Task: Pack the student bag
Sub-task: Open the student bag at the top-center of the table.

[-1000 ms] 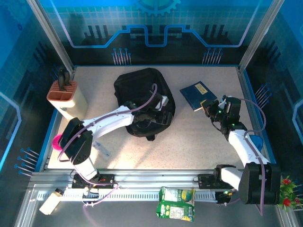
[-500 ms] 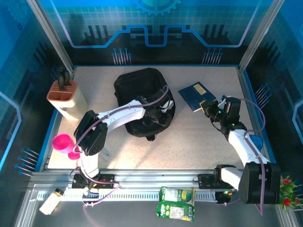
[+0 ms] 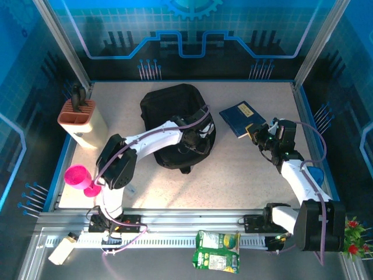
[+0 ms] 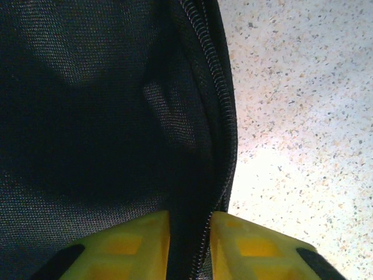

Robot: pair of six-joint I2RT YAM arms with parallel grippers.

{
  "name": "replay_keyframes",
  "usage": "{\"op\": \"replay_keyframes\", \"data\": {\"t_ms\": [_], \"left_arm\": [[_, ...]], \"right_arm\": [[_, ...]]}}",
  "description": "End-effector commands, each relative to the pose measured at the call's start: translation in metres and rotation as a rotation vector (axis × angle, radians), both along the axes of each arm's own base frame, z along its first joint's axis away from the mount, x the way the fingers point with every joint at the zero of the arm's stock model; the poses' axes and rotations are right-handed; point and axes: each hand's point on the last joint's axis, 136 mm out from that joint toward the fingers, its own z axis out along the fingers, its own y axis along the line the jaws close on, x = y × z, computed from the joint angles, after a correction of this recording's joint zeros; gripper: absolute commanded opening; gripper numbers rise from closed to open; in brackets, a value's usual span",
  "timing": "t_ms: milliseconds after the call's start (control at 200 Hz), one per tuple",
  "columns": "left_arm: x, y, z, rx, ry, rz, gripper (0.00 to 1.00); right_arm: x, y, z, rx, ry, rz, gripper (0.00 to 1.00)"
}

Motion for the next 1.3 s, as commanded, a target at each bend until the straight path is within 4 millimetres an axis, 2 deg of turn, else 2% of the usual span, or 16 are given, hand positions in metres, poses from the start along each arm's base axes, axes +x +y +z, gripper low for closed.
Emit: {"op": "replay_keyframes", "data": {"t_ms": [0, 125, 235, 535, 705, 931, 1126, 1296], "left_arm": [[-0.001, 0.002, -0.002, 0.041, 0.001, -0.023, 0.22], [-0.002, -0.002, 0.001, 0.024, 0.008, -0.033, 0.2], [-0.007, -0.006, 0.002, 0.001, 0.028, -0.067, 0.28], [-0.018, -0.008, -0.011, 0.028, 0.112, -0.115, 0.28], [-0.016, -0.007, -0.008, 0.034, 0.109, -0.114, 0.16], [-0.004, -0.007, 0.021, 0.002, 0.017, -0.089, 0.0], [0.021, 0.014, 0.057, -0.039, -0.085, 0.014, 0.0], [0.043, 0.032, 0.093, -0.142, -0.192, 0.124, 0.0]], "right_arm": [[0.006, -0.002, 0.016, -0.003, -0.055, 0.013, 0.05], [0.005, -0.001, 0.014, -0.003, -0.048, 0.014, 0.05], [0.005, -0.002, 0.014, -0.005, -0.047, 0.011, 0.05], [0.004, -0.004, 0.01, -0.004, -0.033, 0.004, 0.05], [0.004, -0.005, 0.01, -0.006, -0.032, 0.003, 0.05], [0.003, -0.007, 0.013, -0.023, -0.038, 0.005, 0.05], [-0.001, -0.011, 0.018, -0.055, -0.044, 0.007, 0.05], [-0.013, -0.012, 0.032, -0.129, -0.054, 0.037, 0.05]]}}
